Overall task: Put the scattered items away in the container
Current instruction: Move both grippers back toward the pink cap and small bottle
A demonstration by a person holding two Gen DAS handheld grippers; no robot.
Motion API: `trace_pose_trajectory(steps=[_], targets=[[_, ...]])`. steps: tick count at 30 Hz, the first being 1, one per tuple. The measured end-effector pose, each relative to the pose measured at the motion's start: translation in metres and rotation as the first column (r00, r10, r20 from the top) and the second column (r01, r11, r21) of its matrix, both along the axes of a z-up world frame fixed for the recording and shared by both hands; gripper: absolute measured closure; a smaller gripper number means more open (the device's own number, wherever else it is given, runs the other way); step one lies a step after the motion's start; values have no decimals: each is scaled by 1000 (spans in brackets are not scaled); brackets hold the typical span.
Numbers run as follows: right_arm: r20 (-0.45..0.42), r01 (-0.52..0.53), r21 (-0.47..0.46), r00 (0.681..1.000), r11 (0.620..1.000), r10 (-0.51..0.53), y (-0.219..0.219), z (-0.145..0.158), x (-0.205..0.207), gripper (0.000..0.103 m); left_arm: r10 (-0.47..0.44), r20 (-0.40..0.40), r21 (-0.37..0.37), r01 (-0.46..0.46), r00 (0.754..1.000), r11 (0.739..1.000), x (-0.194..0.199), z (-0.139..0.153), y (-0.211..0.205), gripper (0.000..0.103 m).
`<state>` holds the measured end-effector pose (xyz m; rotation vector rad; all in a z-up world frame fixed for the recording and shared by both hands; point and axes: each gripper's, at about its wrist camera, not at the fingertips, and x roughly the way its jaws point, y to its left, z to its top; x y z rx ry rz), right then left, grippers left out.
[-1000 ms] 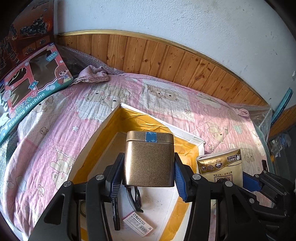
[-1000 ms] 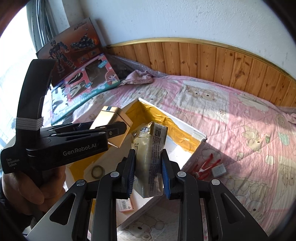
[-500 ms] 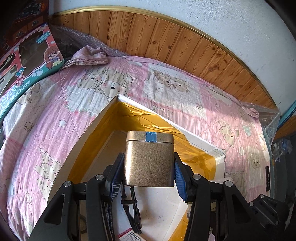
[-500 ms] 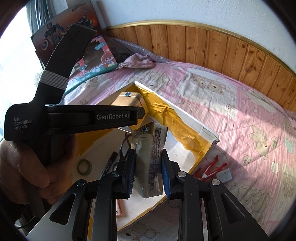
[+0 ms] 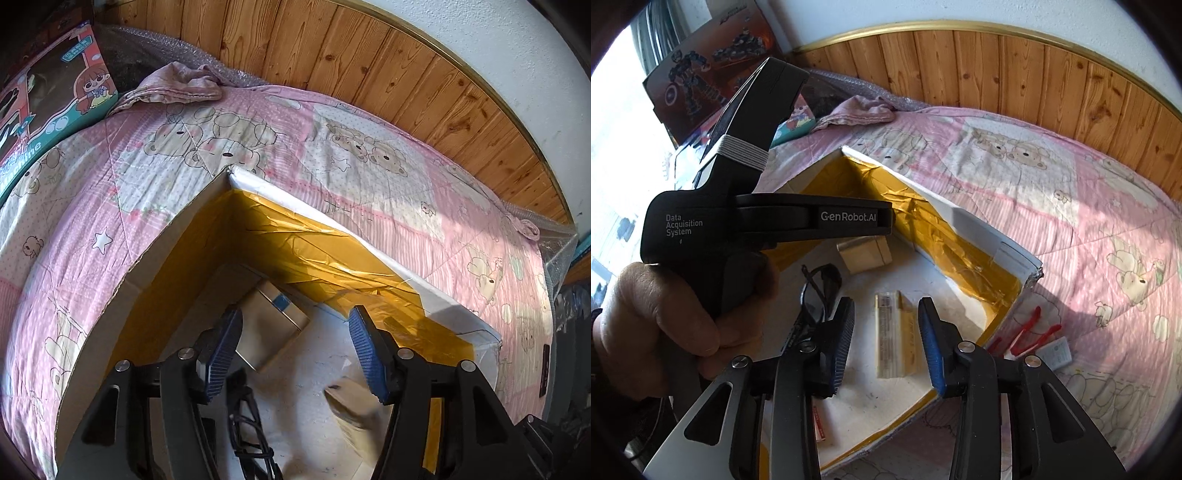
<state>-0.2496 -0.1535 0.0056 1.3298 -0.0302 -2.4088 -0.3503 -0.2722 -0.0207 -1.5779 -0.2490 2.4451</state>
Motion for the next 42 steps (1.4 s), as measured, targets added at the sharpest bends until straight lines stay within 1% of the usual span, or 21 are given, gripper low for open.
trace_pose_trajectory(steps=[2, 4, 6, 8, 10, 12, 15, 17, 20, 23, 24, 27, 28, 31, 33, 36, 39, 40, 42], targets=[[-17, 14, -52, 1000, 999, -14, 7, 9, 5, 65, -4, -13, -14, 4, 1000, 1000, 2, 5, 1, 41], [-40, 18, -108, 999, 994, -22, 17, 18, 11, 65, -6, -29, -8, 6, 1000, 1000, 6, 12, -2, 41], [-46, 25, -161, 998, 987, -33, 27, 26, 17, 65, -9, -46, -5, 9, 999, 1000, 12, 22, -5, 41], [-60, 11, -225, 998, 974, -25, 37, 34, 26, 65, -12, -72, -8, 11, 997, 1000, 23, 35, -7, 41], [-78, -1, -264, 997, 965, -21, 47, 41, 37, 65, -17, -107, 4, 18, 994, 1000, 39, 50, -9, 41], [-98, -6, -287, 995, 958, -23, 58, 47, 50, 65, -32, -140, 10, 34, 990, 999, 58, 66, -8, 41], [-104, 17, -321, 993, 947, -53, 82, 53, 69, 65, -64, -189, 13, 68, 980, 998, 93, 86, -3, 41], [-99, 54, -327, 991, 944, -91, 101, 54, 79, 65, -94, -213, 14, 100, 973, 995, 117, 96, 4, 41], [-90, 135, -328, 981, 935, -173, 136, 51, 93, 65, -152, -235, 11, 159, 960, 987, 149, 102, 20, 41], [-68, 243, -295, 959, 924, -274, 170, 39, 100, 65, -206, -223, 26, 217, 953, 976, 175, 99, 42, 41], [-51, 281, -276, 951, 919, -306, 181, 33, 101, 63, -218, -221, 17, 228, 951, 974, 183, 97, 50, 41], [3, 360, -246, 929, 900, -371, 206, 14, 100, 63, -263, -200, 5, 270, 944, 963, 201, 88, 77, 41], [16, 369, -238, 926, 898, -377, 210, 7, 99, 63, -271, -189, 0, 276, 944, 961, 205, 84, 86, 41], [56, 348, -220, 937, 911, -345, 212, -11, 94, 63, -291, -178, -29, 290, 940, 957, 212, 72, 108, 41], [86, 307, -207, 951, 929, -296, 202, -27, 85, 62, -285, -173, -51, 281, 943, 958, 216, 65, 115, 41], [147, 265, -218, 960, 939, -237, 186, -47, 64, 62, -265, -154, -14, 266, 952, 964, 221, 58, 116, 41], [228, 282, -303, 949, 910, -218, 172, -58, 35, 62, -243, -139, 4, 246, 960, 969, 226, 52, 116, 41], [254, 299, -301, 941, 906, -226, 168, -63, 23, 62, -240, -132, 14, 244, 962, 970, 227, 50, 116, 41], [284, 325, -267, 926, 907, -248, 157, -74, -2, 61, -232, -123, 28, 237, 965, 971, 230, 49, 117, 41]])
